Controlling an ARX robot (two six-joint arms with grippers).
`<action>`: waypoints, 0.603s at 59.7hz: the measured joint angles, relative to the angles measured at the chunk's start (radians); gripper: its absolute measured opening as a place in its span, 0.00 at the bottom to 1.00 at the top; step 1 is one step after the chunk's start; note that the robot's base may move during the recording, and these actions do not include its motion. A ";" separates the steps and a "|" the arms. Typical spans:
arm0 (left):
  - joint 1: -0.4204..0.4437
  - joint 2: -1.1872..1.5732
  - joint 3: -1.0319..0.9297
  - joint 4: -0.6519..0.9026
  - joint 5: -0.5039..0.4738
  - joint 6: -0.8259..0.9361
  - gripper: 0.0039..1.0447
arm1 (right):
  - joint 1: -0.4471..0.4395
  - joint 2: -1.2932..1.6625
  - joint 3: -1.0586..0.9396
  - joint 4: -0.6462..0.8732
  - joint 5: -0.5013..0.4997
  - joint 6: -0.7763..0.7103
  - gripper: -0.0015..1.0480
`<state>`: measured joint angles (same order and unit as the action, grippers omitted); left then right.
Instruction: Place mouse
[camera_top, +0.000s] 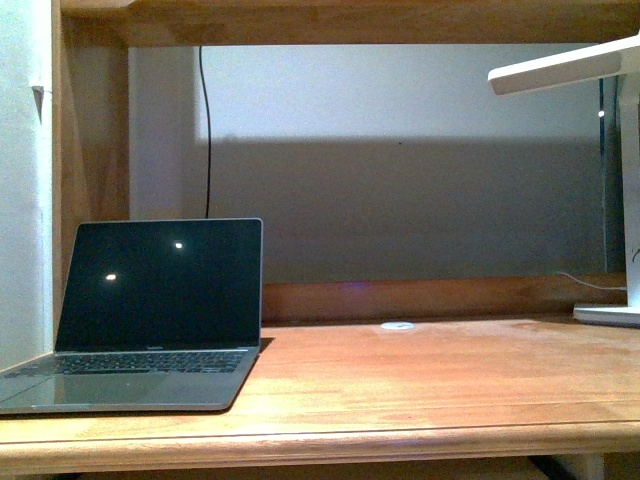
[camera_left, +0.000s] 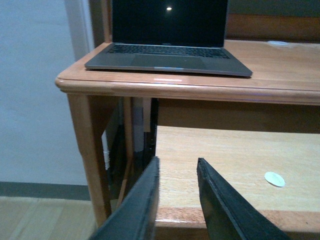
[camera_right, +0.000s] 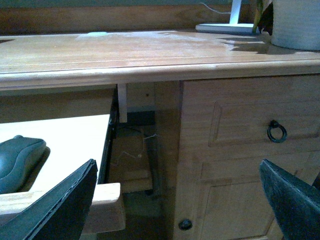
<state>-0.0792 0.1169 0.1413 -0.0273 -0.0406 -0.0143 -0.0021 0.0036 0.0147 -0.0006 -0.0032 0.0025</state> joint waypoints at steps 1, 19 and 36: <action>0.024 -0.003 -0.005 0.000 0.020 0.001 0.17 | 0.000 0.000 0.000 0.000 -0.001 0.000 0.93; 0.073 -0.042 -0.055 0.011 0.040 0.006 0.02 | 0.106 0.185 0.099 -0.106 0.123 0.036 0.93; 0.073 -0.066 -0.084 0.015 0.040 0.006 0.02 | 0.193 0.452 0.210 0.070 0.211 -0.017 0.93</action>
<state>-0.0059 0.0505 0.0574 -0.0120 -0.0010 -0.0082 0.1913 0.4553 0.2245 0.0692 0.2077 -0.0147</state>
